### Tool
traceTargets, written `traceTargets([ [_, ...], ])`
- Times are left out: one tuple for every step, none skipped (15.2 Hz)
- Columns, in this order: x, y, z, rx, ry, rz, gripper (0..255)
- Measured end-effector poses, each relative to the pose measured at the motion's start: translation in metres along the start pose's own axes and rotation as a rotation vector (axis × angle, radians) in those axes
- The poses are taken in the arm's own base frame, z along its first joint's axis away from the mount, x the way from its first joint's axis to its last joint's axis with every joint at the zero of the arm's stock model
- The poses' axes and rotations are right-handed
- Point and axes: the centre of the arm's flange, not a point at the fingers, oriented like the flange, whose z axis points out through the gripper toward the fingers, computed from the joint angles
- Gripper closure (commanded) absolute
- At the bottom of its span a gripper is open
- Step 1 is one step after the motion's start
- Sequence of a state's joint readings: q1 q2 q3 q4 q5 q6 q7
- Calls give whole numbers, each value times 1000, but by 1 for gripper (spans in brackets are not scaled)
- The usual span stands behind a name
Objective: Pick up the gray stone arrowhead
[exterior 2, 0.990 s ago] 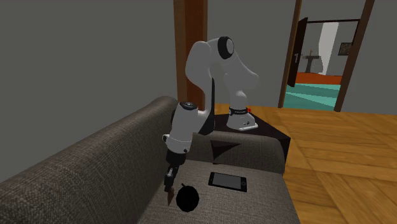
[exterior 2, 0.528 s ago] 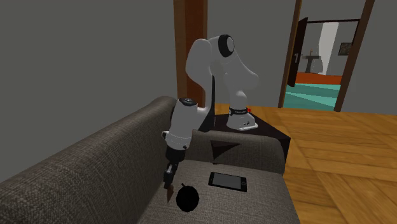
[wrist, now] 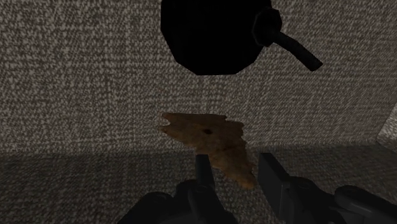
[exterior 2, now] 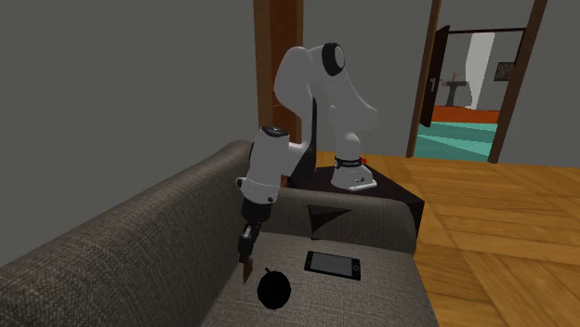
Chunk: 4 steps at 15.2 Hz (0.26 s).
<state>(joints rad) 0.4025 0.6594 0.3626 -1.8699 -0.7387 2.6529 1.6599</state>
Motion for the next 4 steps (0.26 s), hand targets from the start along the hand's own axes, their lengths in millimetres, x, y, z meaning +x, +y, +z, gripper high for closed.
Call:
traceTargets([
  [1, -1, -5, 0, 0, 0, 255],
  [2, -1, -11, 0, 0, 0, 255],
  [4, -2, -16, 0, 0, 0, 255],
  [5, -3, -18, 0, 0, 0, 255],
])
